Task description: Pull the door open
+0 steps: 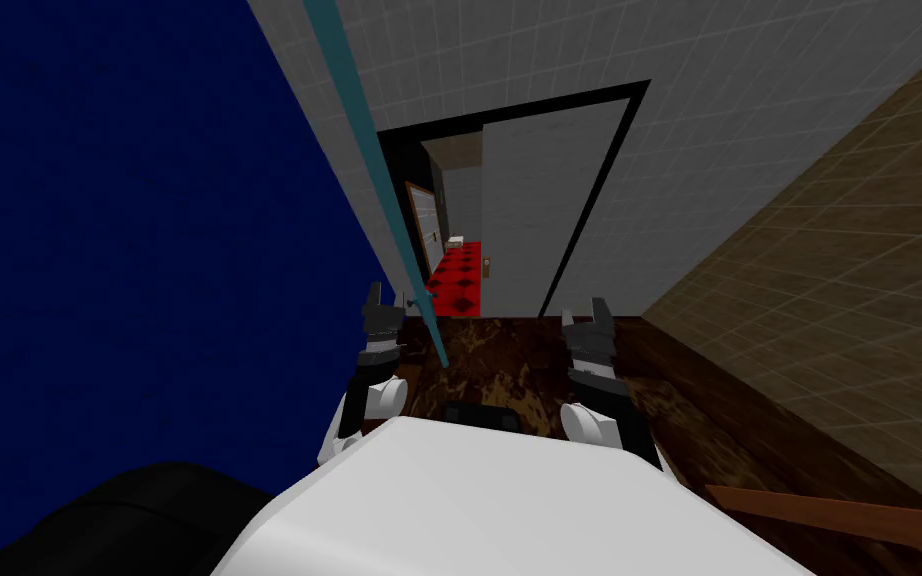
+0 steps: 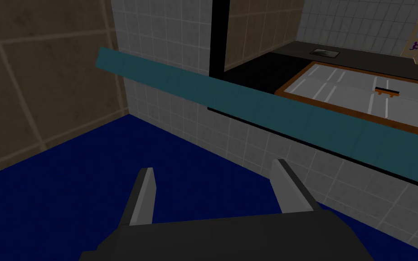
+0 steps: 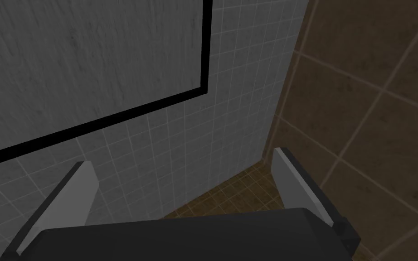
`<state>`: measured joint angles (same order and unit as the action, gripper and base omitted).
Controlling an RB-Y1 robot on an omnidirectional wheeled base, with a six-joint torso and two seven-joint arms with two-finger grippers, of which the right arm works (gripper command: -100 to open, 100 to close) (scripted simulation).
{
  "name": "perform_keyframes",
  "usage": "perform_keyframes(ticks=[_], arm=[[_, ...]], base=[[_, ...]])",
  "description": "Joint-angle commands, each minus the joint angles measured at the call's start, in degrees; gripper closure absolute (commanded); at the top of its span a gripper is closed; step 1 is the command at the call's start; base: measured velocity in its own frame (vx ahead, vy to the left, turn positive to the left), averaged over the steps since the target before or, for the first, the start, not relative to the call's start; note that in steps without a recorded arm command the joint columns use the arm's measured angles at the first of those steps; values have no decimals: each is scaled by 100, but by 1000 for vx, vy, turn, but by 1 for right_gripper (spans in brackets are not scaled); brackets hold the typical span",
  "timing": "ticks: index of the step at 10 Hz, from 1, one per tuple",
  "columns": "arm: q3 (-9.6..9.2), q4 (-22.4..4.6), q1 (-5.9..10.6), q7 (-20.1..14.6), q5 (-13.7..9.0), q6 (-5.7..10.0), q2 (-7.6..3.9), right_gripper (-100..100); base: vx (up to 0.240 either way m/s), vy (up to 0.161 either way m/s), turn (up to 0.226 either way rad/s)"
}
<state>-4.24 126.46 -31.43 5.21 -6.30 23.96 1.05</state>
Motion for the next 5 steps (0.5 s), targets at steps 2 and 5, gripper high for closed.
perform_keyframes(ticks=[2,5], arm=[[62,-319,191,88,-148,21,-101,-100],[138,-705,423,194,-328,46,-211,-100]], base=[[35,61,99],[112,-47,95]])
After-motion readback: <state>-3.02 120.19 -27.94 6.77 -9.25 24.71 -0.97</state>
